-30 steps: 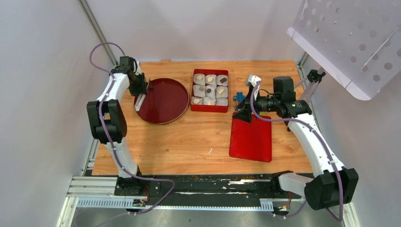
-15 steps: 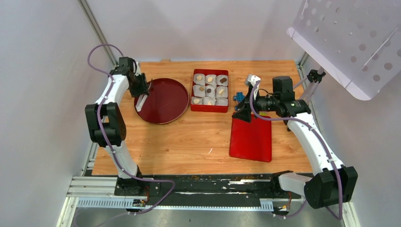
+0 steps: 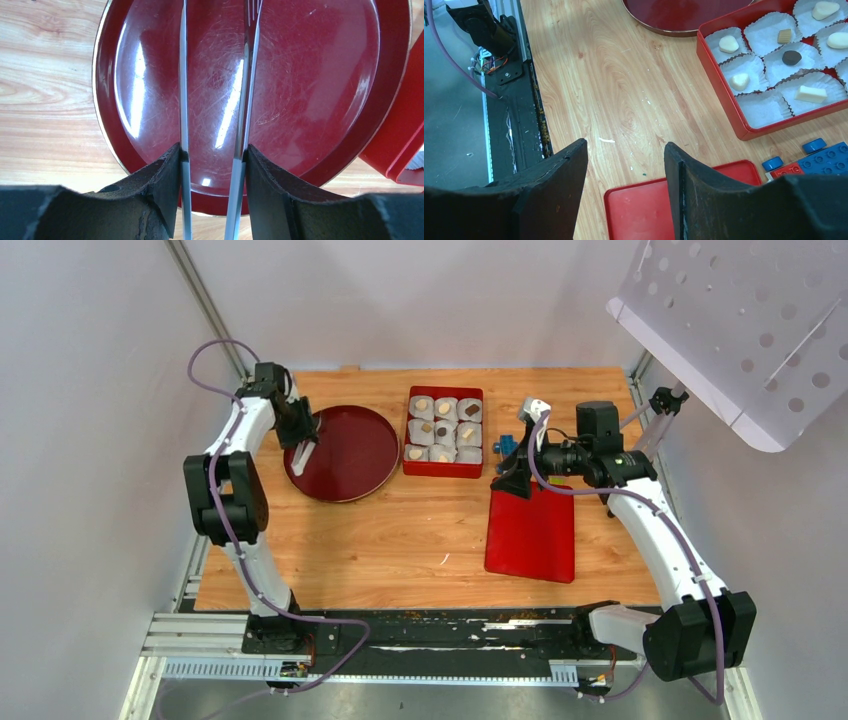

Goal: Pack the chocolate

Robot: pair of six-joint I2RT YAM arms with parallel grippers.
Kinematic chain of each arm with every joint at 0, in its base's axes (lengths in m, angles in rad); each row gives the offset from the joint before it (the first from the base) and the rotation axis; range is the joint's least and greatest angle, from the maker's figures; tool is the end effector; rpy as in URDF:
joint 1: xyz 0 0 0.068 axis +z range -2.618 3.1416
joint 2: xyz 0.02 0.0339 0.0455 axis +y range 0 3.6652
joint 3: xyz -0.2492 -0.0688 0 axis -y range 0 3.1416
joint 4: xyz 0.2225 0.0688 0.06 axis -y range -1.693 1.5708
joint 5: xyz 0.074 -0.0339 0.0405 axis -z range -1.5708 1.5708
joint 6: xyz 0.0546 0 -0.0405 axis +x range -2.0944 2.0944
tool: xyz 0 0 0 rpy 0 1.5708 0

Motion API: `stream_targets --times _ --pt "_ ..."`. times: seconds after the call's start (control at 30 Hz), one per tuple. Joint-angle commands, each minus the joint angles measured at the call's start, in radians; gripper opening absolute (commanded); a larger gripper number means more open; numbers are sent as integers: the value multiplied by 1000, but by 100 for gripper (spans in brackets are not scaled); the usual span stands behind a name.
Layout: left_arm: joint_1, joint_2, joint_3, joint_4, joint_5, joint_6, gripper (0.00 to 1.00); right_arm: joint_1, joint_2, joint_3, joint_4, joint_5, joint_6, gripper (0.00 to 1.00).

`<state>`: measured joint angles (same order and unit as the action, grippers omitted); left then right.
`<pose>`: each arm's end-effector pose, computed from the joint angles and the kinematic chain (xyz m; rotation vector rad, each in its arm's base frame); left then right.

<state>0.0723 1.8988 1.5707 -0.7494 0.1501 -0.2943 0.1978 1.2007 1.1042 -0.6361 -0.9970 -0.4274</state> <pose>0.3904 0.0201 0.2218 -0.4345 2.6197 -0.2724 0.2206 0.0910 0.3148 -1.0899 1.7757 0.9916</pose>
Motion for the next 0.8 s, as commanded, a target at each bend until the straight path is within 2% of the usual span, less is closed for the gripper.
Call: stream_targets --times 0.0,0.17,0.33,0.57,0.77 --pt "-6 30 55 23 8 -34 55 -1 0 20 14 -14 -1 58" --pt "-8 64 76 30 12 -27 52 -3 0 19 15 -10 0 58" --pt "-17 46 85 40 42 -7 35 -3 -1 19 12 -8 -1 58" --pt "-27 -44 44 32 79 51 18 -2 -3 2 28 -14 0 58" --pt "-30 -132 1 27 107 128 12 -2 2 3 55 -31 7 58"
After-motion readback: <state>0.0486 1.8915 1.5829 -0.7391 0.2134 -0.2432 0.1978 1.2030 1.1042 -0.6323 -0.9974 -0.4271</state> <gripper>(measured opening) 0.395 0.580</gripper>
